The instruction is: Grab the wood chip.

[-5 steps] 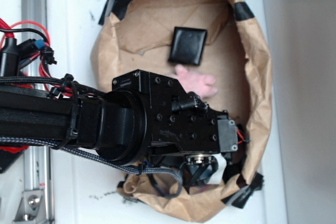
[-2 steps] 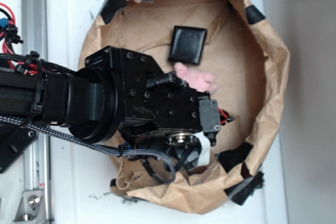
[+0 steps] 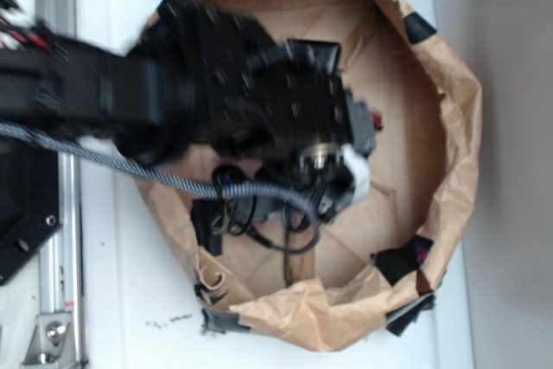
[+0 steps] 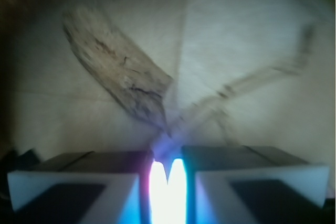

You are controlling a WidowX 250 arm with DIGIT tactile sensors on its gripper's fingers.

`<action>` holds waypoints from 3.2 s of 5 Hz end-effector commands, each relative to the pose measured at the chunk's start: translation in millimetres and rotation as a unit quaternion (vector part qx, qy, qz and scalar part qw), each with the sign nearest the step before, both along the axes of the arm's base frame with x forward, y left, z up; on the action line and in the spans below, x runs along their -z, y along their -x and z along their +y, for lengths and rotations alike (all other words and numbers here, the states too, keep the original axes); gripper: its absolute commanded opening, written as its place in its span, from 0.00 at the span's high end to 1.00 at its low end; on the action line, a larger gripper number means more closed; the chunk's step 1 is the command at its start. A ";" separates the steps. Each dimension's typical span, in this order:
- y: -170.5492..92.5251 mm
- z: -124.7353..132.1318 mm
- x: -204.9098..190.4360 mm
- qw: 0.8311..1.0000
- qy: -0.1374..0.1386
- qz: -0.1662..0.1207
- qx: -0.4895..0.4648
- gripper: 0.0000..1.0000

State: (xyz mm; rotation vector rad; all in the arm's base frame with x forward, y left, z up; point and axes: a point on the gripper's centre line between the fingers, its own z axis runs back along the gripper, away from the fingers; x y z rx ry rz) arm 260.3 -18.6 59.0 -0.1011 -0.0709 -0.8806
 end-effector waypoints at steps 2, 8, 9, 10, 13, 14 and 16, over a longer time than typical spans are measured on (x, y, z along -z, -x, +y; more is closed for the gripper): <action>-15.4 -39.7 -7.7 0.990 0.011 -0.066 0.123 0.00; -0.5 -74.4 56.4 0.961 0.009 -0.048 0.273 1.00; -0.1 -66.9 43.8 0.969 0.002 -0.065 0.238 1.00; -4.8 -47.5 30.6 0.990 -0.021 -0.057 0.128 1.00; -10.1 -24.2 -62.9 0.983 0.006 -0.041 -0.180 1.00; -20.4 -30.5 -81.0 0.978 0.033 -0.035 -0.205 1.00; -16.9 -36.6 -62.2 0.993 -0.009 -0.019 -0.115 0.09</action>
